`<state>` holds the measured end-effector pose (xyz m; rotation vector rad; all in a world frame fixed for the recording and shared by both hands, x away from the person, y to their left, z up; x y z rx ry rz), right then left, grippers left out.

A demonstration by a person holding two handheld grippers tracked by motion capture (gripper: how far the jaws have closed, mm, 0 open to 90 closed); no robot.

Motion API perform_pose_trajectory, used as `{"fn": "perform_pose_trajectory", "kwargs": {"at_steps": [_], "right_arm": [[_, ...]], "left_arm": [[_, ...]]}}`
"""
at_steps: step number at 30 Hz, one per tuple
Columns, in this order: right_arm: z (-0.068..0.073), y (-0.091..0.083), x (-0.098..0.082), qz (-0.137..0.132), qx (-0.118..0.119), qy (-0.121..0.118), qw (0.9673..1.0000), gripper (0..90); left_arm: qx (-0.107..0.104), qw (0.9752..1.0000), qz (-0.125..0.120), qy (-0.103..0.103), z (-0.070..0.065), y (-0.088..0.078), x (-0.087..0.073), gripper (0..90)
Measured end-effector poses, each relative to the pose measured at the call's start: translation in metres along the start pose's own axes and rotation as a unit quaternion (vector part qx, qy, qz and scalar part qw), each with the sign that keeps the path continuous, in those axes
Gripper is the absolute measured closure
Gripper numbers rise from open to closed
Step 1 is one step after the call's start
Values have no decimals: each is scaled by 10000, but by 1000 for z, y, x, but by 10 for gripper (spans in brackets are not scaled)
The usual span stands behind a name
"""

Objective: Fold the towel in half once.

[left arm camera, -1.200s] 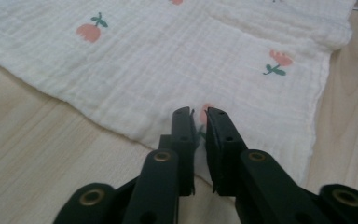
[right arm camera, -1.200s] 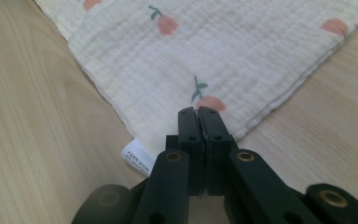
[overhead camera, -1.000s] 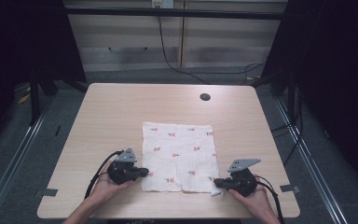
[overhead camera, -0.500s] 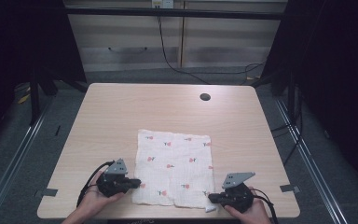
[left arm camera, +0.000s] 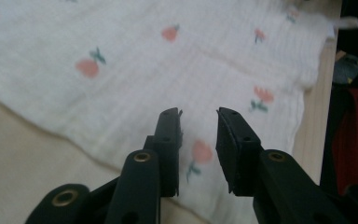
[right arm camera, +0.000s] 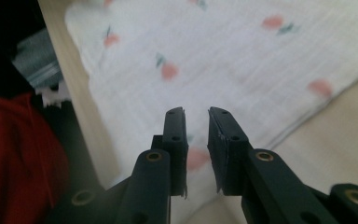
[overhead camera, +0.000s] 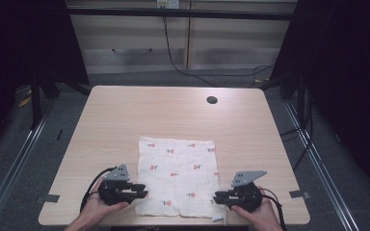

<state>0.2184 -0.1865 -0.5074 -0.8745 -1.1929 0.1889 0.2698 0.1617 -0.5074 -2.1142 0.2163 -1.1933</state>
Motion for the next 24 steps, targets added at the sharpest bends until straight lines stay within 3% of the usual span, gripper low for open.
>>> {"fn": "perform_pose_trajectory", "kwargs": {"at_steps": [4,5,6,7,8,12,14,18,19,23,24], "right_arm": [[-26,-2,24,-287,-186,37,9994,733],[-42,2,32,-295,-331,89,9990,720],[-42,2,32,-295,-331,89,9990,720],[-58,7,36,-243,-417,122,9988,715],[-58,7,36,-243,-417,122,9988,715],[-86,14,41,-200,-629,200,9976,705],[-104,19,44,-214,-803,276,9962,695],[-128,32,47,-202,-995,492,9936,690],[-140,38,50,-255,-1060,561,9925,690],[-154,45,55,-372,-1001,676,9920,690],[-162,53,57,-109,-1050,635,9924,681]], "left_arm": [[113,9996,-161,-216,15,5,24,663],[183,9991,-202,-313,21,9,29,663],[291,9982,-362,-390,27,13,32,663],[291,9976,-379,-500,33,17,35,667],[277,9976,-259,-583,38,23,36,667],[452,9972,-37,-594,52,34,37,651],[657,9968,2,-461,56,39,33,651],[623,9973,-72,-394,56,39,31,660],[632,9973,-89,-373,56,38,30,660],[546,9977,-120,-379,58,38,30,666],[506,9979,-123,-382,59,37,29,666]]}}
Point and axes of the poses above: each handheld gripper's, and its own axes: y roughly forward along the jaws, x roughly out of its top, z roughly to its left, the point moved 4 cm from there along y, roughly forward along the jaws, and after that the axes turned 10 degrees about -y, right-handed, at the moved point
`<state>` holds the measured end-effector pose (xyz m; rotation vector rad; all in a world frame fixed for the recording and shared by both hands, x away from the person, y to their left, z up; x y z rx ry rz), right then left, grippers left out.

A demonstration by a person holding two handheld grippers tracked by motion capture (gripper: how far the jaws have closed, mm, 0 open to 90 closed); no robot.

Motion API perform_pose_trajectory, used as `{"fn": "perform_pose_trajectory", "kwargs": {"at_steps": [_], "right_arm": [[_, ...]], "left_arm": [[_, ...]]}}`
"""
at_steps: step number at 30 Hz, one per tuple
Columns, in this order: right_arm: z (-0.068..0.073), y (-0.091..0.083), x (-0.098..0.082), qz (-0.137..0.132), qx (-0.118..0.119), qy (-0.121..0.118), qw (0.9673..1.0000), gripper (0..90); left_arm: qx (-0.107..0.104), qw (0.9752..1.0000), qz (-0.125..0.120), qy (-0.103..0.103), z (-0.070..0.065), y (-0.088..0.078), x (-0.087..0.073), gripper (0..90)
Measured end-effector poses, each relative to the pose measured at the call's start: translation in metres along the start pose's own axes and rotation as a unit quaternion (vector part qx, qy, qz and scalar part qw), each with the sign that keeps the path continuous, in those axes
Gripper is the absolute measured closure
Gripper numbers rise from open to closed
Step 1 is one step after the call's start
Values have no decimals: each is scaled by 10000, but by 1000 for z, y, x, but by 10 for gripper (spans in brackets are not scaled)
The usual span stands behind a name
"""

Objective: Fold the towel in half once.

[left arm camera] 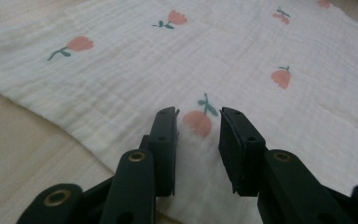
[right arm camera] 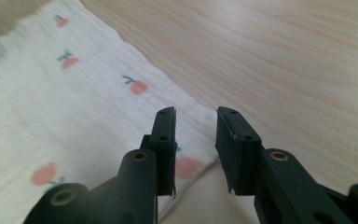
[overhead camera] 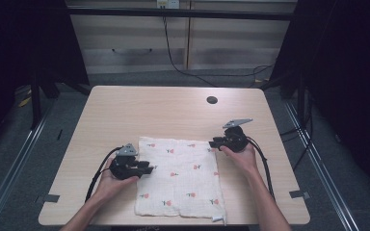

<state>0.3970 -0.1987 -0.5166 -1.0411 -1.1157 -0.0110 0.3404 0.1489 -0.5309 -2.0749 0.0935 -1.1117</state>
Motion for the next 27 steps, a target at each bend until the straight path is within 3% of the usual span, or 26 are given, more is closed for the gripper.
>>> {"fn": "perform_pose_trajectory", "kwargs": {"at_steps": [8,13,15,18,19,27], "right_arm": [[-17,15,-2,146,-113,150,9997,653],[-18,20,-3,106,0,121,9999,665],[-15,21,-2,152,47,64,9999,691],[-12,23,-1,199,192,-50,9996,823],[-12,23,-1,225,126,-99,9996,853],[-15,12,-3,-52,-22,115,9999,878]], "left_arm": [[-3,10000,-57,27,1,0,-1,677],[1,10000,-88,14,0,0,-2,681],[-9,10000,-91,4,1,0,-2,681],[-13,10000,-94,3,1,0,-2,681],[-27,10000,-94,8,1,0,-2,680],[-28,10000,-26,44,0,-4,-4,708]]}}
Point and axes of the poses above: each handheld gripper's, and its own axes: y roughly forward along the jaws, x roughly out of its top, z roughly to its left, the point moved 4 cm from there along y, roughly forward along the jaws, and after that the axes turned 10 degrees about -y, right-handed, at the moved point
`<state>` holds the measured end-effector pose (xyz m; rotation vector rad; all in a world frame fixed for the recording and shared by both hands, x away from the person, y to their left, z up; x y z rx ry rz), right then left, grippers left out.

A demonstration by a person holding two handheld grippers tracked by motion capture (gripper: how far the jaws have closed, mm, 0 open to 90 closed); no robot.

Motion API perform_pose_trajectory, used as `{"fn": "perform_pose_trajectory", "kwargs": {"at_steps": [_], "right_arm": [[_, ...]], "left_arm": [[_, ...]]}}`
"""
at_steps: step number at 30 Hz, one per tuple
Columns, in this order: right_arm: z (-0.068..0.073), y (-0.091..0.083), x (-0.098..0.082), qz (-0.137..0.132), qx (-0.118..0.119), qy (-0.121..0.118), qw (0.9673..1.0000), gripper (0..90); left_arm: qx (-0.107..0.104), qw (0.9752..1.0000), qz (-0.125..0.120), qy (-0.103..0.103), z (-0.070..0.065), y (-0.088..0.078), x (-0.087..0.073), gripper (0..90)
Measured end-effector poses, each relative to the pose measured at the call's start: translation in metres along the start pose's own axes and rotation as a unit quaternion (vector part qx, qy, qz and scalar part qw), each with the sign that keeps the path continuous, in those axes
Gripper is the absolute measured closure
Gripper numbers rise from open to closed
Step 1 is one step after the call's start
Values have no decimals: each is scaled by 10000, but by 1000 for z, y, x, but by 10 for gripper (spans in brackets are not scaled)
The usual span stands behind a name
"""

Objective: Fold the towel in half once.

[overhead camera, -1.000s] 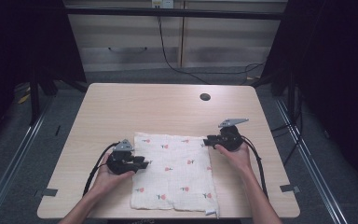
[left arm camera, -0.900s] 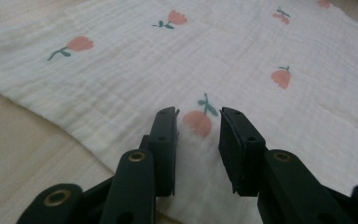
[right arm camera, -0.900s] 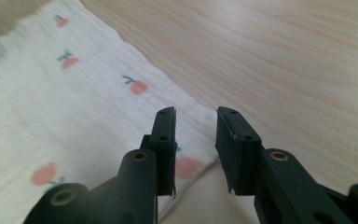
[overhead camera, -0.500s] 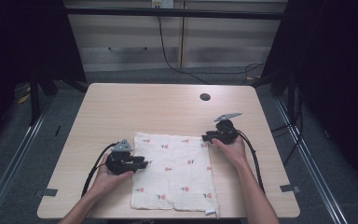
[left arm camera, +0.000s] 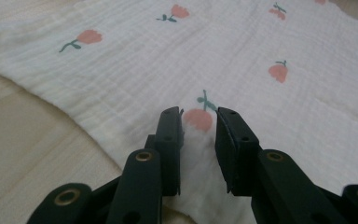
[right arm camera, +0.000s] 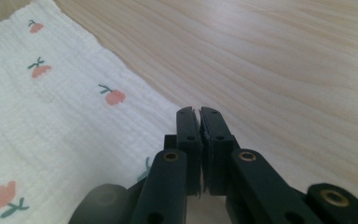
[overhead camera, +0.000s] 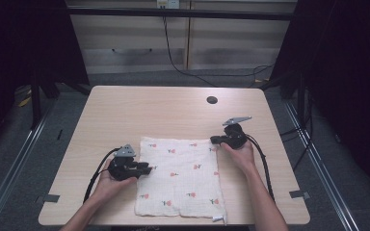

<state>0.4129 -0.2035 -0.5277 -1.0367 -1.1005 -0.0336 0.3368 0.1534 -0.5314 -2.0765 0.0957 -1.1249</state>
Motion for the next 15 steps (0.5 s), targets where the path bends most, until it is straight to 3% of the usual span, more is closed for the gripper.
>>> {"fn": "perform_pose_trajectory", "kwargs": {"at_steps": [6,8,9,12,13,15], "right_arm": [[1,-4,-2,-85,-47,19,10000,877],[4,-5,-2,-89,-18,-26,10000,877],[5,-5,-2,-86,5,-20,10000,877],[7,-4,-1,-73,-12,-96,9999,877],[7,-5,-1,-83,-2,-91,9999,877],[7,-8,-1,-91,-18,-81,9999,877]], "left_arm": [[-81,9997,215,60,-8,-6,-5,708],[-220,9994,275,0,-10,-7,-7,672],[-160,9994,292,38,-10,-9,-6,648],[-151,9998,66,-87,-5,-17,3,613],[-45,9999,-44,-130,1,-22,10,596],[42,9989,-270,-369,14,-28,23,590]]}}
Point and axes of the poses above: each handheld gripper's, and its own axes: y roughly forward along the jaws, x roughly out of its top, z roughly to its left, the point moved 4 cm from there along y, roughly forward along the jaws, and after that the axes turned 10 degrees about -y, right-handed, at the moved point
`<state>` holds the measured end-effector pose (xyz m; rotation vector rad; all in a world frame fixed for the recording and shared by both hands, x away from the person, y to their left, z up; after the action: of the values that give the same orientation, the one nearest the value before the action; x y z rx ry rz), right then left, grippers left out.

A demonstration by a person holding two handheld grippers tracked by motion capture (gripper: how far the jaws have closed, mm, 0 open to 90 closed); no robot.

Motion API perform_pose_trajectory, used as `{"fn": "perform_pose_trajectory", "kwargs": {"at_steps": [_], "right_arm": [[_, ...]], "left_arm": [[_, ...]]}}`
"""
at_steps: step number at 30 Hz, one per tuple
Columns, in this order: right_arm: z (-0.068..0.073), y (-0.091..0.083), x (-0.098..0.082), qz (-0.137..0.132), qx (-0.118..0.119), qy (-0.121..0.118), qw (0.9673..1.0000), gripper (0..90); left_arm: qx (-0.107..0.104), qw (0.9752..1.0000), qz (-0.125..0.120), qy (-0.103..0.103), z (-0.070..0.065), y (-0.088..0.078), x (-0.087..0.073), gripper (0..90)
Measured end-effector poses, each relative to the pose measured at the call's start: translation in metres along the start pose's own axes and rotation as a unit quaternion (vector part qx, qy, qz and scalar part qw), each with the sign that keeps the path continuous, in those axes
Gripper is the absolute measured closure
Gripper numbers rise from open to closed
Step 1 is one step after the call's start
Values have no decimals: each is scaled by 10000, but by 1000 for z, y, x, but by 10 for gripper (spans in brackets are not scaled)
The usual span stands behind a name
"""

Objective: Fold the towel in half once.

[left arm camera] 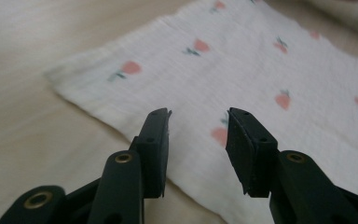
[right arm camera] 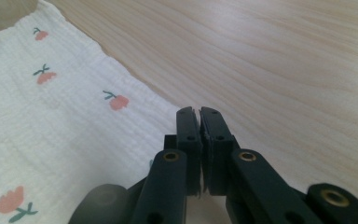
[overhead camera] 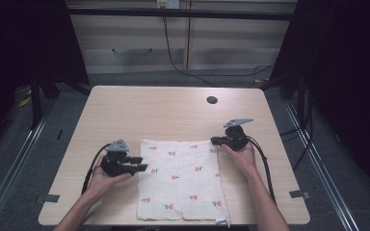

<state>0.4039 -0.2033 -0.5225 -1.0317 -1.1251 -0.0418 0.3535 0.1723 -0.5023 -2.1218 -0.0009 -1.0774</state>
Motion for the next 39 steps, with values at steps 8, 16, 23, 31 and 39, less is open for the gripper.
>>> {"fn": "perform_pose_trajectory", "kwargs": {"at_steps": [8,16,23,31,39], "right_arm": [[0,-9,3,-71,-61,-23,10000,875],[1,-4,0,-80,-6,7,10000,874],[1,-7,0,-107,8,22,9999,875],[-2,-10,-4,-83,26,93,9999,874],[-1,-11,-3,-101,39,77,9999,874]], "left_arm": [[608,9974,-129,-354,48,21,35,601],[842,9953,4,-480,69,40,44,617],[677,9963,21,-536,74,48,45,629],[708,9967,40,-399,71,57,45,629],[800,9966,87,185,60,65,43,816]]}}
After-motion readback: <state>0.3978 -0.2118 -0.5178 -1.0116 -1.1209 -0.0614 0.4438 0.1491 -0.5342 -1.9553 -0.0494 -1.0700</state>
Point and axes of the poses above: each handheld gripper's, and its own axes: y roughly forward along the jaws, x roughly out of its top, z roughly to its left, the point moved 4 cm from there along y, roughly forward along the jaws, and after that the axes turned 10 degrees about -y, right-handed, at the moved point
